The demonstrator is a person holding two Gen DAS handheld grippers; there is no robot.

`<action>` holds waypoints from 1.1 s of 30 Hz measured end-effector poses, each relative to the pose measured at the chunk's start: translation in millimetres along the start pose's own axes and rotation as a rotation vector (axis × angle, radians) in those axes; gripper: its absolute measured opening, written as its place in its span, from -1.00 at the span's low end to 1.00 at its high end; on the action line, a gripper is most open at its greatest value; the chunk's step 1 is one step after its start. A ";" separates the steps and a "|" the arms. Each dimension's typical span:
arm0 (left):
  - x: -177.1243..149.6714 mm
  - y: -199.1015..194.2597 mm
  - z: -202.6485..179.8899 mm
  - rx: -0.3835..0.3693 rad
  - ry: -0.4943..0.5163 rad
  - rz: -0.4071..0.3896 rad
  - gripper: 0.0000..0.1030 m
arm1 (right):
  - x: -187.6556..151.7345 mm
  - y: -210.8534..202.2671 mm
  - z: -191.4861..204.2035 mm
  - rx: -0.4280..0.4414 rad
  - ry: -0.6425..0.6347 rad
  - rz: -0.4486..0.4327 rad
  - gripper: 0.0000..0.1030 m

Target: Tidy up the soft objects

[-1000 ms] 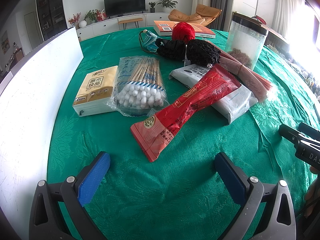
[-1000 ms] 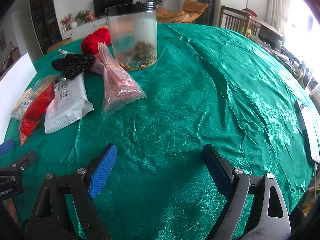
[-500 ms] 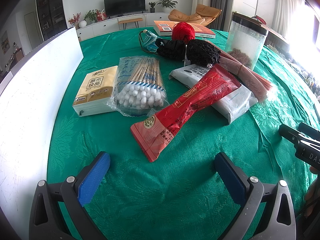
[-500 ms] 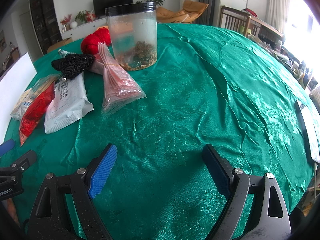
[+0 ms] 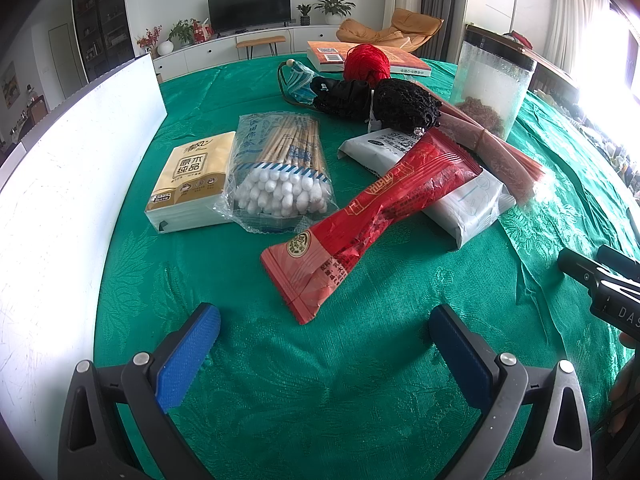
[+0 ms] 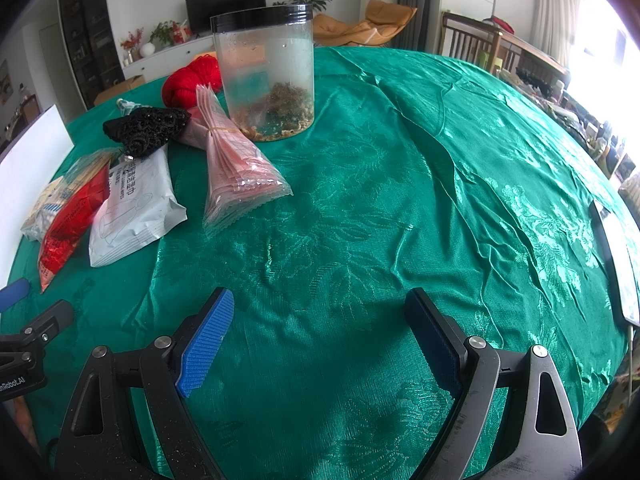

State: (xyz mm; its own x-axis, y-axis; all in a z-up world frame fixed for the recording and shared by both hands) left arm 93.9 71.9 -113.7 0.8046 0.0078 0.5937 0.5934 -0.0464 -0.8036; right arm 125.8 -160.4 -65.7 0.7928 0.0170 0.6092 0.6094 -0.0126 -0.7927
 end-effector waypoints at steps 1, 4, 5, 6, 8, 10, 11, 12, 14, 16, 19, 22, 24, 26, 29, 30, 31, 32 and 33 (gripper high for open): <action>0.0 0.0 0.0 0.000 0.000 0.000 1.00 | -0.1 0.0 0.0 0.000 0.000 0.000 0.73; 0.0 0.0 0.0 0.000 0.000 0.000 1.00 | 0.0 0.0 0.0 0.000 0.000 0.000 0.73; 0.0 0.0 0.0 0.000 0.000 0.000 1.00 | 0.0 0.0 0.0 0.000 0.000 0.000 0.73; 0.0 0.1 0.0 0.000 0.000 0.000 1.00 | 0.0 0.1 0.0 0.000 0.000 0.000 0.73; 0.0 0.1 0.0 0.000 0.000 0.000 1.00 | 0.1 0.1 -0.1 0.000 0.000 0.000 0.73; 0.0 0.1 0.0 0.000 0.000 0.000 1.00 | 0.0 0.1 0.0 0.000 0.000 0.000 0.73; -0.1 0.1 0.1 0.001 0.000 0.000 1.00 | -0.1 0.1 0.0 0.000 0.000 0.000 0.73; 0.0 0.1 0.1 0.000 0.000 0.000 1.00 | -0.1 0.1 0.0 0.000 0.000 0.000 0.73; 0.1 0.1 0.1 0.000 0.000 0.000 1.00 | 0.0 0.2 0.0 0.001 0.000 0.000 0.73; 0.1 0.1 0.1 0.000 0.000 0.000 1.00 | 0.1 0.3 -0.1 0.002 0.001 0.000 0.73; 0.1 0.1 0.0 0.000 0.000 0.000 1.00 | -0.1 -1.6 -0.5 0.006 0.005 -0.002 0.73; 0.1 0.2 -0.1 0.000 0.000 0.000 1.00 | 4.3 -6.6 -5.1 0.080 0.041 -0.002 0.72; 0.1 0.2 0.0 0.000 0.000 0.000 1.00 | 12.8 -11.8 -10.9 0.157 0.087 -0.031 0.72; 0.1 0.2 -0.1 0.000 0.000 0.000 1.00 | 28.8 -8.8 -13.3 0.170 0.093 -0.050 0.72; 0.1 0.2 -0.1 0.000 0.000 0.000 1.00 | 65.1 8.5 -5.1 0.194 0.029 -0.021 0.72; 0.1 0.2 -0.1 0.000 0.000 0.000 1.00 | 77.6 15.8 1.3 0.192 -0.003 -0.007 0.72; 0.1 0.2 -0.1 0.000 0.000 0.000 1.00 | 88.4 23.4 8.8 0.194 -0.036 0.009 0.72; 0.2 0.2 -0.1 0.000 0.000 0.000 1.00 | 97.5 30.7 17.2 0.202 -0.070 0.027 0.71; 0.1 0.2 -0.1 0.000 0.000 0.000 1.00 | 104.2 36.9 26.4 0.206 -0.102 0.041 0.71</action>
Point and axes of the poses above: each gripper's, at about its wrist camera, not at the fingertips, and y roughly the way its jaws point, z to its left, x to its top, the point moved 2 cm from there along y, roughly the way its jaws point, and after that the axes turned 2 degrees about -x, right-handed, at the moved point
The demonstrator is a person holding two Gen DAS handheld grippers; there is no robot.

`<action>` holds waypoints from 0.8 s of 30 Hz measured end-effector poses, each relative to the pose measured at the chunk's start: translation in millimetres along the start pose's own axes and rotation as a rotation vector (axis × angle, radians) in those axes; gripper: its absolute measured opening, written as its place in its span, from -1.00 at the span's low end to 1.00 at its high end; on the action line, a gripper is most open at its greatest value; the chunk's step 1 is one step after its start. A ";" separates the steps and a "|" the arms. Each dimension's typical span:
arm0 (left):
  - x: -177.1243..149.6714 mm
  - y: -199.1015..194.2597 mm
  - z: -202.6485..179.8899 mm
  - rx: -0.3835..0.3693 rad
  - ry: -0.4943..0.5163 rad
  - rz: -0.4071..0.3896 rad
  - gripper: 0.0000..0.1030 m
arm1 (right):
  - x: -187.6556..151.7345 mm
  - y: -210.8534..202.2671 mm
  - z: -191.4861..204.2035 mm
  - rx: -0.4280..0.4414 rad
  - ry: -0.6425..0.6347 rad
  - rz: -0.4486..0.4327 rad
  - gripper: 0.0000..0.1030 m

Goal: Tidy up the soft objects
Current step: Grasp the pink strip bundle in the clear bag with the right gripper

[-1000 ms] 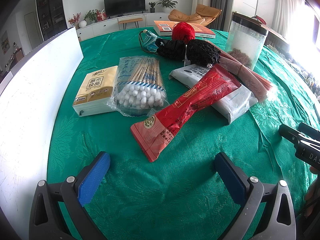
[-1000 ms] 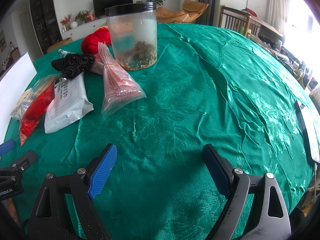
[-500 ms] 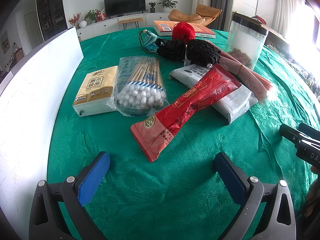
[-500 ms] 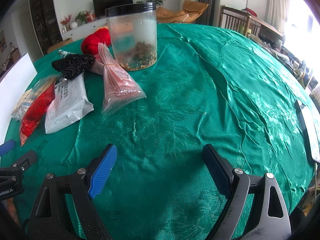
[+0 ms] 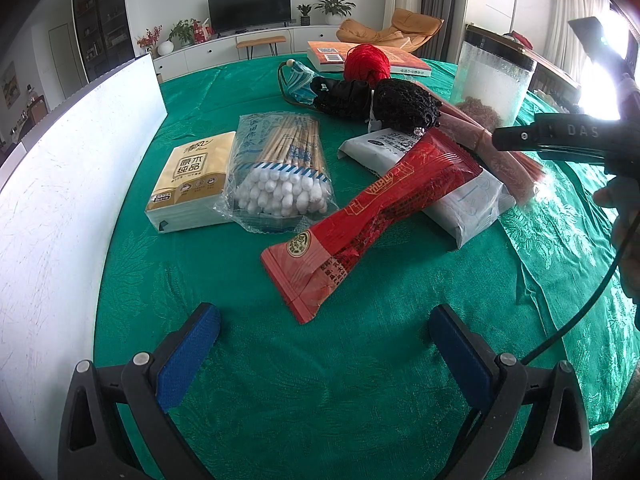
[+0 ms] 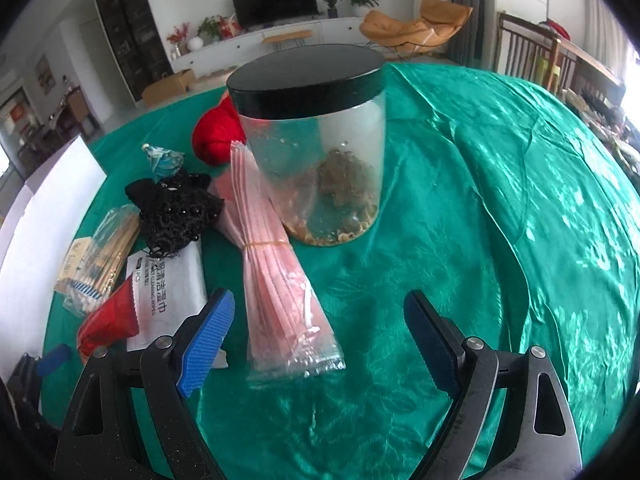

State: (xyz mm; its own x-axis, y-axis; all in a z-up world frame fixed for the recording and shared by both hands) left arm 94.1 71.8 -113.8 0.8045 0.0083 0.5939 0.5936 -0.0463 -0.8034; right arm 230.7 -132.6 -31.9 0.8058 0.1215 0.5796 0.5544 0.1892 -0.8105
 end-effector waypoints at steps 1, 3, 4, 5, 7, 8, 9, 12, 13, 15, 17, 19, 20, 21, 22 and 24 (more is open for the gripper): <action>0.0 0.0 0.0 0.000 0.000 0.000 1.00 | 5.8 7.2 7.8 0.006 -0.031 0.017 0.71; 0.0 0.0 0.0 0.000 0.000 0.000 1.00 | 11.4 21.9 23.1 0.012 -0.087 0.054 0.68; 0.1 0.0 0.0 0.000 0.000 0.000 1.00 | 12.5 27.8 30.8 0.016 -0.116 0.069 0.68; 0.0 0.0 -0.1 0.000 0.000 0.000 1.00 | 13.2 32.6 37.3 0.014 -0.145 0.075 0.67; 0.1 0.0 -0.1 0.000 0.000 0.000 1.00 | 14.2 35.6 44.1 -0.008 -0.178 0.059 0.53; 0.1 0.1 -0.1 0.000 0.000 0.000 1.00 | 13.8 37.1 45.2 0.004 -0.182 0.071 0.04; 0.0 0.1 0.0 0.000 0.000 0.000 1.00 | 11.8 38.8 44.5 0.012 -0.179 0.093 -0.32; 0.1 0.1 -0.1 0.000 0.000 0.000 1.00 | -0.1 30.3 38.7 0.016 -0.167 0.101 -0.32; 0.1 0.1 -0.1 0.000 0.000 0.000 1.00 | -6.6 25.0 35.8 0.023 -0.157 0.109 -0.32; 0.1 0.1 -0.1 0.000 0.000 0.000 1.00 | -23.6 10.3 28.2 0.043 -0.130 0.126 -0.32; 0.1 0.1 -0.1 0.000 0.000 0.000 1.00 | -44.4 -6.4 19.3 0.055 -0.105 0.144 -0.32; 0.1 0.1 0.0 0.000 -0.001 0.000 1.00 | -65.5 -23.4 9.5 0.059 -0.082 0.164 -0.32; 0.1 0.1 -0.1 0.000 0.000 0.000 1.00 | -75.5 -31.4 3.6 0.058 -0.072 0.174 -0.32; 0.0 0.1 0.0 0.000 -0.001 0.000 1.00 | -83.9 -38.2 -2.6 0.049 -0.064 0.183 -0.32; 0.2 0.1 -0.1 0.000 0.000 0.000 1.00 | -90.3 -43.9 -10.0 0.028 -0.052 0.189 -0.31; 0.1 0.1 -0.1 0.000 0.000 0.000 1.00 | -96.8 -52.2 -27.9 -0.036 -0.015 0.170 -0.31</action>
Point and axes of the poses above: each gripper's, at about its wrist camera, not at the fingertips, and y roughly the way its jaws point, z to its left, x to its top, the point moved 2 cm from there along y, roughly the way its jaws point, and after that the axes turned 2 degrees about -x, right-handed, at the moved point
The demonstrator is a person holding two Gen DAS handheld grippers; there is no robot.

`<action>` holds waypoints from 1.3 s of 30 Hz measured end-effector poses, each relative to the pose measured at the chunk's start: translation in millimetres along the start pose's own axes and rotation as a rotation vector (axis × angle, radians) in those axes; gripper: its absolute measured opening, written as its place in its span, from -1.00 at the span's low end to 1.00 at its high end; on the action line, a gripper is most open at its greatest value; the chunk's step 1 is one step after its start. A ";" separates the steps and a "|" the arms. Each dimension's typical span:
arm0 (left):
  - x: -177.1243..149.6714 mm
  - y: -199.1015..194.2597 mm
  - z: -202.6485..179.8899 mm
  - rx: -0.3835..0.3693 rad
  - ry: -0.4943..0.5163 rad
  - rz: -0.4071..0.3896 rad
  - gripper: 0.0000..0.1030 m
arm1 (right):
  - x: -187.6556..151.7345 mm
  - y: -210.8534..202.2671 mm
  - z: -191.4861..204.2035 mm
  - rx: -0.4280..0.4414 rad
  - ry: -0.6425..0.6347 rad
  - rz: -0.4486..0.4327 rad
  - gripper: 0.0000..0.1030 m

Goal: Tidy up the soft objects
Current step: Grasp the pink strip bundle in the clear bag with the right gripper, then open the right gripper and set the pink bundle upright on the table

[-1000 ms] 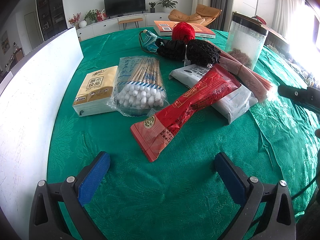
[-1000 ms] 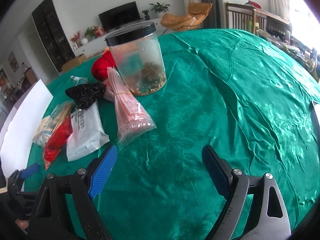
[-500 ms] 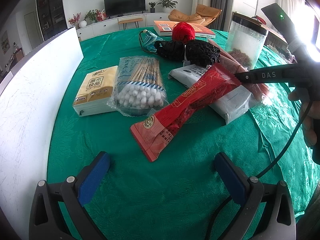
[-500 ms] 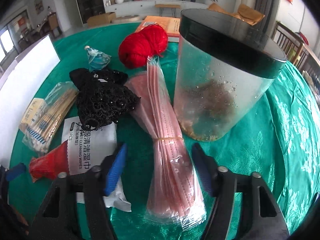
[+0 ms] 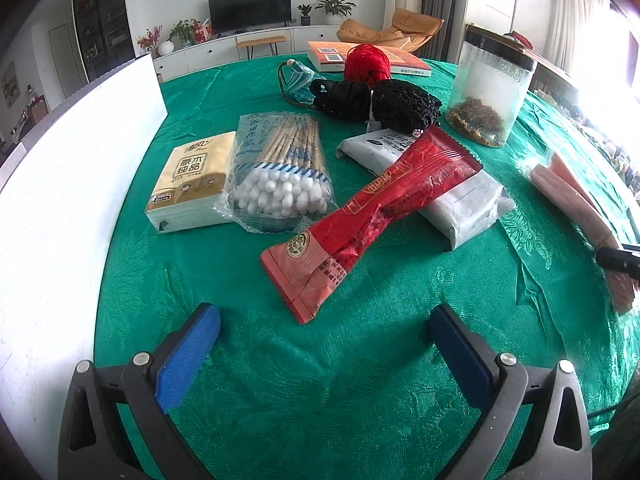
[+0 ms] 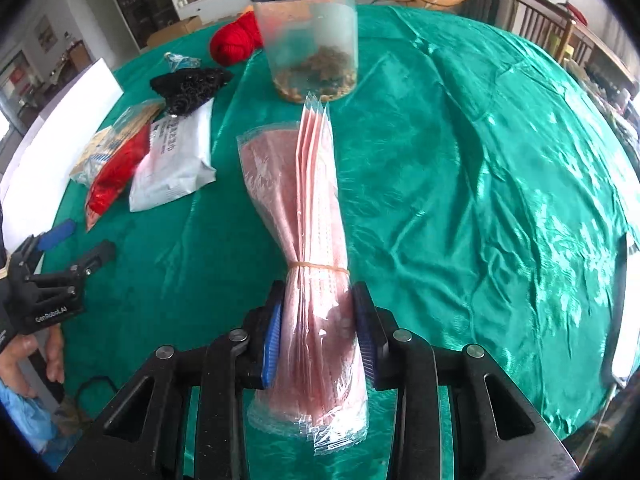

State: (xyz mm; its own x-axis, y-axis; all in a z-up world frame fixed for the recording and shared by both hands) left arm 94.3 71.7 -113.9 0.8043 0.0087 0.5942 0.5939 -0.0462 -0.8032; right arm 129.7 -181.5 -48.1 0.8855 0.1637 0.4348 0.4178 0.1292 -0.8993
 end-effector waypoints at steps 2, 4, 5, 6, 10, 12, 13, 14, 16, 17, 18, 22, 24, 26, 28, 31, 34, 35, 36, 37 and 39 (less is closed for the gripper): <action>0.1 0.0 0.0 0.000 0.000 0.000 1.00 | 7.5 0.7 -20.2 -0.066 0.060 -0.021 -0.31; 0.0 0.0 0.0 0.000 0.000 0.000 1.00 | 27.7 4.0 -42.6 -0.067 0.148 -0.075 -0.31; 0.1 0.0 0.0 0.000 0.000 0.000 1.00 | 40.3 6.3 -50.3 -0.079 0.174 -0.116 -0.31; -0.1 0.0 0.1 0.000 0.000 0.000 1.00 | 52.8 8.3 -55.8 -0.078 0.193 -0.164 -0.23; 0.1 0.1 -0.1 0.000 0.000 0.000 1.00 | 76.8 20.2 -65.9 -0.068 0.253 -0.218 0.45; 0.1 0.1 -0.1 0.000 0.000 0.000 1.00 | 67.2 15.1 -65.8 -0.065 0.278 -0.237 0.44; 0.1 0.1 -0.1 0.000 0.000 0.000 1.00 | 59.7 10.6 -64.0 -0.062 0.285 -0.257 0.44; -0.1 0.0 -0.1 0.000 0.000 0.000 1.00 | 50.4 6.1 -62.0 -0.067 0.288 -0.274 0.44; 0.0 0.1 -0.1 0.000 0.000 0.000 1.00 | 36.5 -0.2 -58.2 -0.087 0.291 -0.306 0.44; 0.1 0.1 -0.1 0.000 0.000 0.000 1.00 | 29.1 -1.4 -57.1 -0.093 0.293 -0.315 0.44; 0.0 0.1 -0.1 0.000 0.000 0.000 1.00 | 25.0 -0.8 -56.7 -0.090 0.301 -0.315 0.44; 0.2 0.1 0.0 0.000 0.000 0.000 1.00 | 21.5 6.1 -60.1 -0.078 0.330 -0.283 0.44; 0.1 0.1 0.0 0.000 0.000 0.000 1.00 | 17.5 7.8 -65.5 -0.075 0.357 -0.276 0.44; 0.2 0.1 -0.1 0.000 0.000 0.000 1.00 | 13.0 8.7 -70.2 -0.068 0.387 -0.270 0.45; 0.1 0.1 0.0 -0.001 0.000 0.000 1.00 | 11.2 9.4 -73.6 -0.066 0.406 -0.266 0.44; 0.1 0.1 -0.1 0.000 0.000 0.000 1.00 | 10.3 11.3 -75.1 -0.061 0.414 -0.260 0.44; 0.2 0.1 -0.2 0.000 0.000 0.000 1.00 | 9.5 11.9 -74.3 -0.065 0.411 -0.260 0.45; 0.2 0.2 -0.2 0.000 0.000 0.000 1.00 | 9.4 12.0 -74.4 -0.066 0.411 -0.260 0.46; 0.1 0.2 0.0 0.000 0.000 0.000 1.00 | 9.4 12.0 -74.4 -0.064 0.412 -0.260 0.46; 0.3 0.2 -0.2 0.000 0.000 0.000 1.00 | 9.5 12.1 -74.8 -0.063 0.414 -0.261 0.46; 0.2 -0.2 -0.1 0.001 0.001 0.006 1.00 | 8.7 11.8 -74.3 -0.060 0.416 -0.263 0.46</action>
State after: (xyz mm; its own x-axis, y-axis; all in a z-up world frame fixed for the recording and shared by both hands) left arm 94.3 71.6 -113.6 0.8080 0.0073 0.5891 0.5888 -0.0452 -0.8070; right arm 157.4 -251.2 -58.3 0.7498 -0.2731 0.6027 0.6377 0.0556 -0.7682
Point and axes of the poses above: each gripper's, at about its wrist camera, not at the fingertips, and y roughly the way its jaws point, z to its left, x to its top, the point moved 2 cm from there along y, roughly the way its jaws point, and after that the axes turned 2 degrees about -x, right-handed, at the moved point
